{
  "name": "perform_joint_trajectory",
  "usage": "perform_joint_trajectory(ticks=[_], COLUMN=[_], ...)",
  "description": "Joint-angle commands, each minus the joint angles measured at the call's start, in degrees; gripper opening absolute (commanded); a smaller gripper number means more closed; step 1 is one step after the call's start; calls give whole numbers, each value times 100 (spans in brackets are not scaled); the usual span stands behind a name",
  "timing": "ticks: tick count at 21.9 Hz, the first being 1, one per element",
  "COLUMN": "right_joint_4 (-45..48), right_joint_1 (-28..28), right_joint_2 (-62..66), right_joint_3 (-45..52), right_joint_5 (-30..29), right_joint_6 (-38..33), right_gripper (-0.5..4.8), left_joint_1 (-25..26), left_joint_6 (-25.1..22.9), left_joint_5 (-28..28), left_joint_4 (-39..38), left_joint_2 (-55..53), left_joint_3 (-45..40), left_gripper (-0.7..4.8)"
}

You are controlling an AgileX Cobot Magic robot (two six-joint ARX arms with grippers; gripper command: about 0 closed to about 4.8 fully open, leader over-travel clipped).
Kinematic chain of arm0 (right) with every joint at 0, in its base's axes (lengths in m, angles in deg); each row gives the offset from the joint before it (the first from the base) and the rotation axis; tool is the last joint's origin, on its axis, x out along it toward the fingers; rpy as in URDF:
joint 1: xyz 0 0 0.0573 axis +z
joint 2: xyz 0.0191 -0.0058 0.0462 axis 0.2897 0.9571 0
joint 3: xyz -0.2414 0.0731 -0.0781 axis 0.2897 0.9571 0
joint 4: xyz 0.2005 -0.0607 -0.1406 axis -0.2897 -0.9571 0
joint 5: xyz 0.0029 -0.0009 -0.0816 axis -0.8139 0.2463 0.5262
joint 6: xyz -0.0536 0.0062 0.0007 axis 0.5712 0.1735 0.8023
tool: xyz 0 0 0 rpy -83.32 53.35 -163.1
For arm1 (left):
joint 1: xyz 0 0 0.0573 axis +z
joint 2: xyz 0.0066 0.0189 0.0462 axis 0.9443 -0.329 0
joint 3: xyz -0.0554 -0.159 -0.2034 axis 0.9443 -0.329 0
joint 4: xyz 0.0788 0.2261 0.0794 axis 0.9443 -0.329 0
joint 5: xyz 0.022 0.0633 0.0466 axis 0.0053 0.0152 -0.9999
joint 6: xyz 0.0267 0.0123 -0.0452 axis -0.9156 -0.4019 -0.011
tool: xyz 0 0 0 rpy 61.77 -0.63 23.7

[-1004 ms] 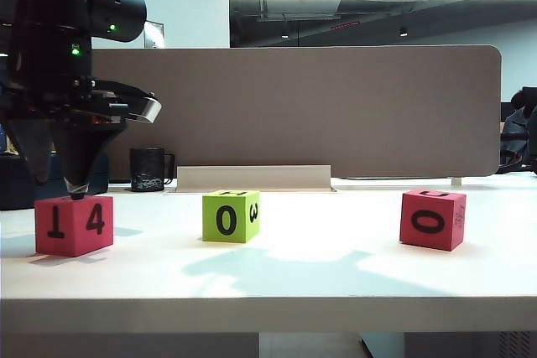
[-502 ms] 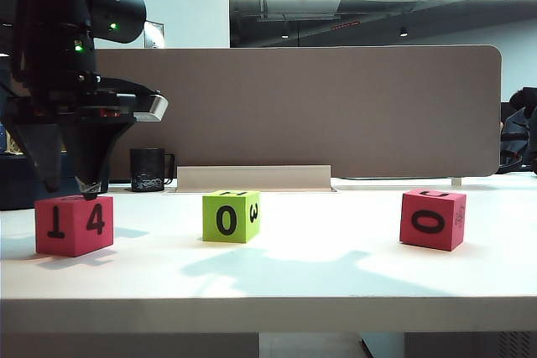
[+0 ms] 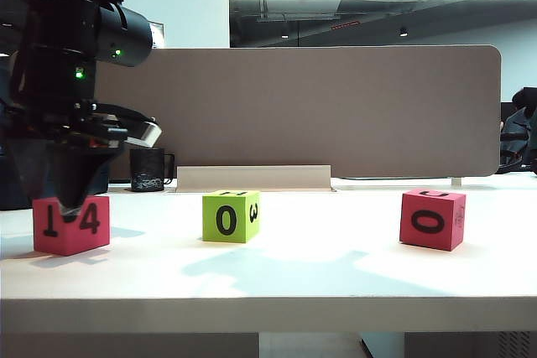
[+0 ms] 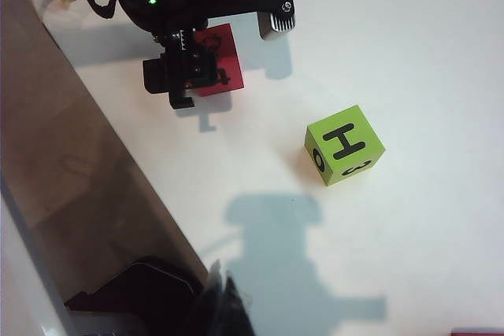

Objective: Select the appropriate blocks from the scattered letter blocks on the table and arrange them in a row to spell out "THU".

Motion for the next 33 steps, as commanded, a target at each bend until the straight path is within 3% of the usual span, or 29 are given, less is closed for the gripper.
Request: perform_joint_trajectory(ticks=[1,12,20,33], right_joint_4=[79,39,11,-35], right_joint_1=[13,15,15,15], right_joint_2=[-9,-9,-9,-11], right_joint_3=[-24,-24,-24,-24], right_joint_5=[-13,-15,-15,-13], right_joint_6=[39,63,63,63], right_gripper=[-5,-5,-5,-5], left_joint_1=[2,4,22,232], left_joint_6=[48,151,151,323], left_joint_5=[-466,-1331,-2291,-2413], left_joint_4=[66,866,874,238], left_joint_2=[20,20,20,22], left_joint_3=[20,20,20,20], left_gripper=[342,341,341,341])
